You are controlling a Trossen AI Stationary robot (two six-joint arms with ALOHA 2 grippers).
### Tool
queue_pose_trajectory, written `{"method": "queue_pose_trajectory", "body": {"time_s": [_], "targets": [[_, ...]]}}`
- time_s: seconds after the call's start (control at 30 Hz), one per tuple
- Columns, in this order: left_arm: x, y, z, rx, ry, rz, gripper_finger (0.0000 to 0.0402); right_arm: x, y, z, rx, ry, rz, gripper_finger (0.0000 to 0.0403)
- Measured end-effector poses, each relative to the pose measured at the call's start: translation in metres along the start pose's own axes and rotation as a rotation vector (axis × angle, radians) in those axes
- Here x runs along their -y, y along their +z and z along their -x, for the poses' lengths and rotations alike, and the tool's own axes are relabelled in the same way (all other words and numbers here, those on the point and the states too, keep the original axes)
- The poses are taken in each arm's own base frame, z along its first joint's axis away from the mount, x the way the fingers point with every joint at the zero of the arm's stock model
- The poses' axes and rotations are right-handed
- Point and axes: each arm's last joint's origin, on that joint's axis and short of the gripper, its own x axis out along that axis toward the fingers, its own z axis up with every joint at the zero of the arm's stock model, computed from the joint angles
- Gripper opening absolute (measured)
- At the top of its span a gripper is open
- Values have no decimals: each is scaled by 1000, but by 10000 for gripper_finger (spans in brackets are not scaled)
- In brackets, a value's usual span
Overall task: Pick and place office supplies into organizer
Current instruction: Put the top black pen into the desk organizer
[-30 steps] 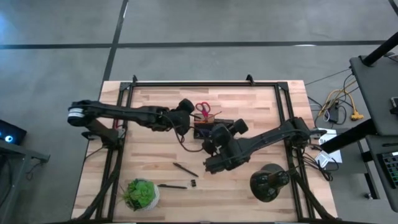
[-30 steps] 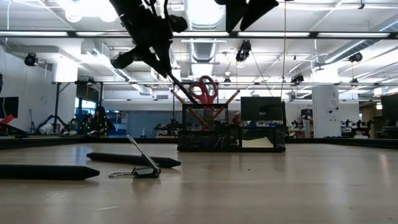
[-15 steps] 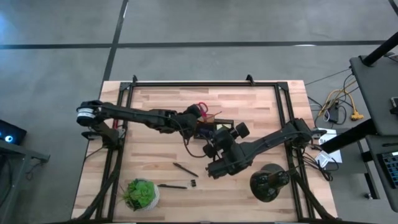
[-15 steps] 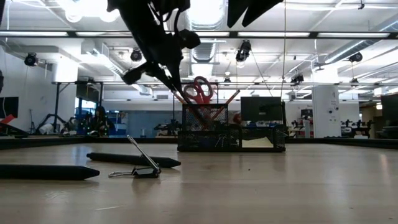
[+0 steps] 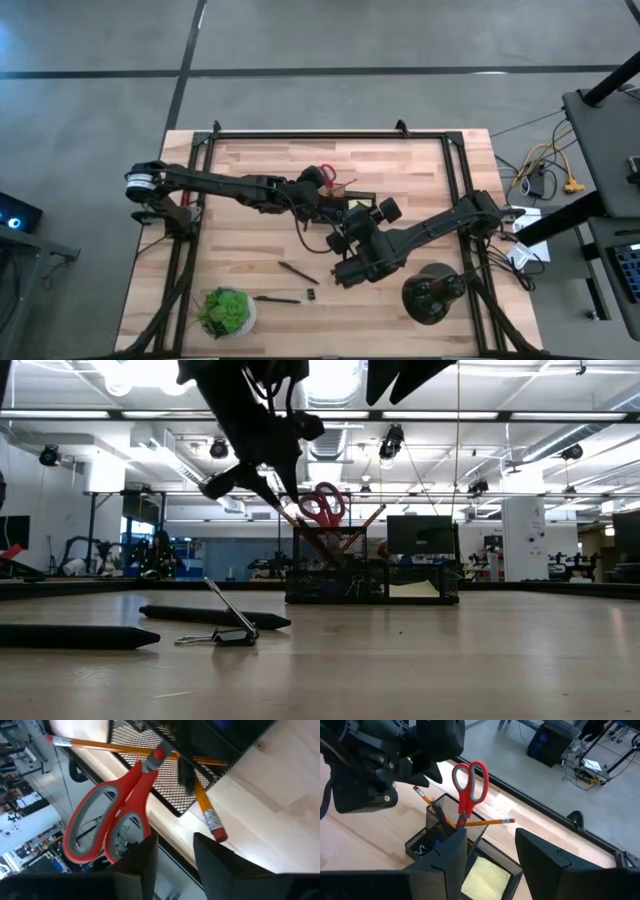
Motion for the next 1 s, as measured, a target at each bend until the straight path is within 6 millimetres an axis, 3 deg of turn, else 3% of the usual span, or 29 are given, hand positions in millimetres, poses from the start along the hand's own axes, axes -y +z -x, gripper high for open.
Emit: {"method": "queue_pose_trajectory", "body": {"time_s": [0.3,0.47,0.57,0.7,0.87,1.0], "targets": [[-6,-13,19,-56,61,145,164,0,-2,-1,-1,-4,14,162],[4,-34,54,-29,-20,406,168,-1,-3,-1,-47,3,18,162],[13,-46,81,68,-108,650,168,-3,-9,-4,-190,30,28,160],[23,-61,116,287,-271,968,168,-21,-20,-14,-372,185,75,155],[31,-77,148,459,-388,1143,169,-55,-23,-20,-429,554,101,149],[40,-90,162,487,-502,1230,169,-77,-26,-45,-477,728,53,145]]}}
